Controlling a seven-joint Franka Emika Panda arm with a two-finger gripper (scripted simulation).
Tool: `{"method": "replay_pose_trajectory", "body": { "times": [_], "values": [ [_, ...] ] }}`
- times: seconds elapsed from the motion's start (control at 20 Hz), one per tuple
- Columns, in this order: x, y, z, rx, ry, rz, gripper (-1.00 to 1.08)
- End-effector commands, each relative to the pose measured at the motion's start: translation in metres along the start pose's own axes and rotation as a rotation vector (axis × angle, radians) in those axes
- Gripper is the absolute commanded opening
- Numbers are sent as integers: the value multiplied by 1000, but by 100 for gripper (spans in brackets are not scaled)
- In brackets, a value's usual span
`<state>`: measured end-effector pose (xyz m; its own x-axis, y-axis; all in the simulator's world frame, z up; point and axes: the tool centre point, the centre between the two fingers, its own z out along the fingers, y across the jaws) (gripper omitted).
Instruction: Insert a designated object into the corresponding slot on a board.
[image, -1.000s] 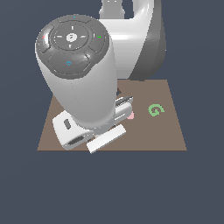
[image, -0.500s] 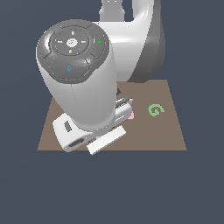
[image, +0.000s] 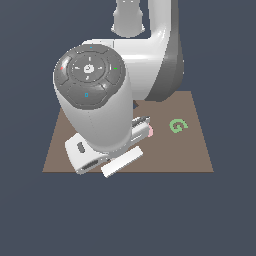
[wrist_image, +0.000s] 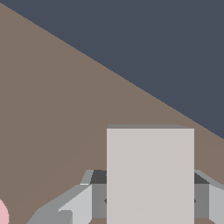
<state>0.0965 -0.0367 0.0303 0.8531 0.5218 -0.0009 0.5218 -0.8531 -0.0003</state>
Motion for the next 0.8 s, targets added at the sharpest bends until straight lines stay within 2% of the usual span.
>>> {"method": "replay_pose_trajectory", "body": {
  "times": [0.0, 0.75],
  "values": [
    [0, 0, 0, 0, 1, 0, -100],
    [-3, -2, 0, -1, 0, 0, -100]
  ]
}}
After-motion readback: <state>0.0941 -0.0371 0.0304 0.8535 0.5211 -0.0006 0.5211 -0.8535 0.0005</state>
